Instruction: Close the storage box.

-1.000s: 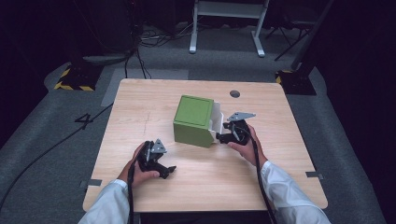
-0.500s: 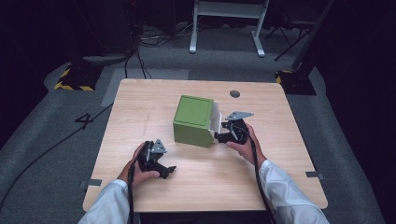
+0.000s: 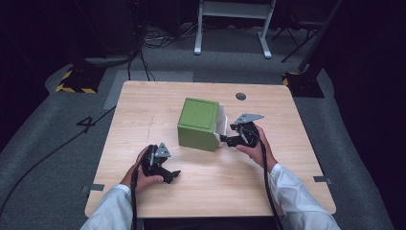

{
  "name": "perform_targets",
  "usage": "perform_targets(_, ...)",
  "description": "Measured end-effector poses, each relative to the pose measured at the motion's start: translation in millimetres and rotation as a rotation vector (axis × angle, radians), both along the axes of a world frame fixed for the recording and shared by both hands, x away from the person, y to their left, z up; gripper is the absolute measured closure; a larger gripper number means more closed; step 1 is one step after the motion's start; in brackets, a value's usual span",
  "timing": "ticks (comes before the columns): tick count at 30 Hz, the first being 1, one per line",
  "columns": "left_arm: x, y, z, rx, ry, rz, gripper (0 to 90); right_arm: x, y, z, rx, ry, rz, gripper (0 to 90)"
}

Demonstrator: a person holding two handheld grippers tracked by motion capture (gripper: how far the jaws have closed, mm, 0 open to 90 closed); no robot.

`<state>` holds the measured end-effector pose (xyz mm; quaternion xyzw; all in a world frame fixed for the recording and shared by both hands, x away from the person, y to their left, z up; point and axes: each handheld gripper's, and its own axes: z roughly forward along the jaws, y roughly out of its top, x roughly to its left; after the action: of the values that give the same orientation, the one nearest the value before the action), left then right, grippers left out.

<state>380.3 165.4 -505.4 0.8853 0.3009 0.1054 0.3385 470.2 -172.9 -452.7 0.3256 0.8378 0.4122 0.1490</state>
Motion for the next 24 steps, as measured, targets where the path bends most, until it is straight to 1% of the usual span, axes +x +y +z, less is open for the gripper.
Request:
perform_targets(5,0.0,0.0,0.0,0.0,0.0,0.0,0.2,-0.9,-6.4,5.0,0.003,-0.014,-0.002,25.7)
perform_targets(8,0.0,0.0,0.0,0.0,0.0,0.0,0.2,-1.8,-9.6,7.5,-0.015,-0.03,-0.009,25.9)
perform_targets(11,0.0,0.0,0.0,0.0,0.0,0.0,0.2,-2.3,-13.3,9.4,-0.014,-0.038,-0.006,25.4)
perform_targets(14,0.0,0.0,0.0,0.0,0.0,0.0,0.2,-3.2,-16.9,11.6,-0.041,-0.051,-0.002,24.0)
perform_targets(24,-0.4,0.1,-0.1,-0.001,0.0,0.002,0.2,-9.7,-29.7,20.5,-0.098,-0.086,0.017,20.4)
